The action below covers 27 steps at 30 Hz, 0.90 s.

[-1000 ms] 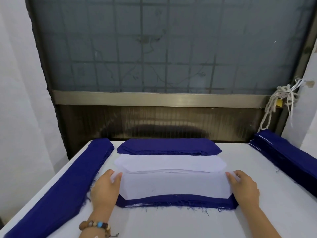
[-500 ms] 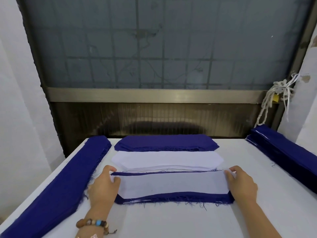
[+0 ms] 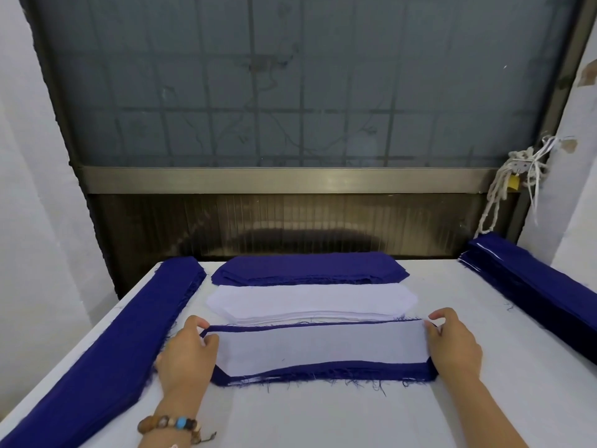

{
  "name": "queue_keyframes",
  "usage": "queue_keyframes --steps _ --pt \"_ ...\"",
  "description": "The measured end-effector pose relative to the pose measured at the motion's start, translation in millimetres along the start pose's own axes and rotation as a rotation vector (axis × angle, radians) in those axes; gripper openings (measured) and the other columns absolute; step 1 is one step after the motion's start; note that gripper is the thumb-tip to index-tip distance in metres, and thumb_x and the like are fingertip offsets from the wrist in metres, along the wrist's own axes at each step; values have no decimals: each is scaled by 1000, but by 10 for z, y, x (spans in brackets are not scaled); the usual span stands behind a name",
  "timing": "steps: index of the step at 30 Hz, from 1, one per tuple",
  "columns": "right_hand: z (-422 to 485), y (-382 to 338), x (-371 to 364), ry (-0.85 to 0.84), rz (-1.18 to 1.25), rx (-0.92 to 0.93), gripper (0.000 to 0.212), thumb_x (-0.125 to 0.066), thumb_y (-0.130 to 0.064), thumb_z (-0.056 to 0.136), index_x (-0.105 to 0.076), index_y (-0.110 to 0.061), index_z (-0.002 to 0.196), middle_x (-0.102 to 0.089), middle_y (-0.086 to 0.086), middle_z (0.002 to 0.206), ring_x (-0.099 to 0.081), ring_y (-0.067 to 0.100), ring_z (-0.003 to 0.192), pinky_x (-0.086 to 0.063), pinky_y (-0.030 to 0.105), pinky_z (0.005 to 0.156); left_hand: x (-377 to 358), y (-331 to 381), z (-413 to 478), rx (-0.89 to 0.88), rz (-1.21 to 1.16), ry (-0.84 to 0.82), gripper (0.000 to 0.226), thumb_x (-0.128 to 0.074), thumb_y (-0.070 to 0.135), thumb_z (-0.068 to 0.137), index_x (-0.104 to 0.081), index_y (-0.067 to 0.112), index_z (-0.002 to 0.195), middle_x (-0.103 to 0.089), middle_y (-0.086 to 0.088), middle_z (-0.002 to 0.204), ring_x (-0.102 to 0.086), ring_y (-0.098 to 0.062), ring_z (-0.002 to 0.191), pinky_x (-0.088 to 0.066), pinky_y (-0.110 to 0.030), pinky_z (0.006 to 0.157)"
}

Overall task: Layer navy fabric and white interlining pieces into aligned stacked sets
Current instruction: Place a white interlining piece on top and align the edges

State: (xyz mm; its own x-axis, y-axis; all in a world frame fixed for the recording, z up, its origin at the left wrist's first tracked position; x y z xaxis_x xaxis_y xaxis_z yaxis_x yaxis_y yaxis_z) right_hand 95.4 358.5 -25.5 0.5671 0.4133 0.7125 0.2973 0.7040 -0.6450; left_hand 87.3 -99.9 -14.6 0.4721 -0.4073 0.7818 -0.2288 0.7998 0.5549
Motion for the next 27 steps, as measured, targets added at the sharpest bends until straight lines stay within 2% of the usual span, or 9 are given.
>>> queue_keyframes --steps 2,5,8,11,14,17,20,24,27 --pt "4 2 -8 -1 17 -4 5 -48 -24 97 -49 -20 99 -56 4 66 -56 25 70 -45 37 70 1 8 12 -4 -3 11 17 -55 26 95 -53 23 111 -60 4 75 -56 -11 67 -44 -28 61" --pt "35 26 -24 -3 46 -27 6 -49 -22 97 -51 -17 99 -57 6 70 -56 28 73 -44 39 75 -3 10 24 -9 13 16 22 -57 23 94 -54 22 116 -62 1 88 -57 -15 80 -51 -34 73" --pt "47 37 -17 15 55 -35 9 -52 -20 96 -55 -14 101 -56 10 85 -54 30 80 -44 40 77 0 -3 32 -7 58 40 29 -62 22 91 -54 21 119 -59 -3 104 -49 -18 93 -47 -37 81" --pt "32 0 33 95 -37 10 10 -57 -20 94 -61 -16 101 -53 12 103 -48 32 92 -40 39 79 24 24 46 -50 88 115 35 -69 17 86 -56 23 118 -57 -5 110 -47 -20 97 -45 -35 81" --pt "1 -191 119 178 -90 182 6 -61 -21 92 -64 -25 91 -56 1 95 -47 23 90 -32 35 75 41 161 28 -213 -92 162 28 -71 13 84 -59 26 107 -57 1 99 -47 -14 87 -45 -28 72" --pt "-78 -403 15 -13 63 436 15 -61 -18 91 -60 -30 84 -53 -12 82 -47 11 80 -33 31 72 -96 305 -51 -381 -331 -39 23 -65 15 89 -55 36 90 -54 9 82 -52 -9 77 -44 -16 63" --pt "-161 -442 -131 -251 142 500 21 -59 -18 93 -56 -31 78 -57 -12 73 -51 2 72 -40 18 66 -258 329 -115 -462 -323 -243 22 -64 14 89 -58 35 82 -54 8 79 -51 -7 78 -44 -16 66" --pt "-143 -398 -162 -314 178 429 23 -58 -21 94 -56 -26 72 -55 -12 63 -48 -2 63 -37 14 59 -268 319 -116 -465 -310 -274 21 -66 12 87 -60 32 81 -55 6 77 -51 -11 77 -44 -20 67" --pt "-122 -416 -187 -338 94 422 20 -54 -25 96 -54 -24 76 -56 -11 64 -48 3 60 -37 16 56 -263 347 -114 -444 -273 -261 17 -65 18 88 -59 31 81 -53 5 74 -50 -11 75 -45 -23 66"
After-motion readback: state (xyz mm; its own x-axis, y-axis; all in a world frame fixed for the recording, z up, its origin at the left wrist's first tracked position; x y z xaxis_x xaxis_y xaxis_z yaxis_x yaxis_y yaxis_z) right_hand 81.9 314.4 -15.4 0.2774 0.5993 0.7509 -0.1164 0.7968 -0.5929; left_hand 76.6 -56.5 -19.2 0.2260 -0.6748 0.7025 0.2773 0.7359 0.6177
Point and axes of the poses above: each hand's wrist, its own z-axis towards the middle knuckle, its own x-axis out of the back of the hand, y = z × x, the point moved 6 cm from there along z, towards the middle knuckle
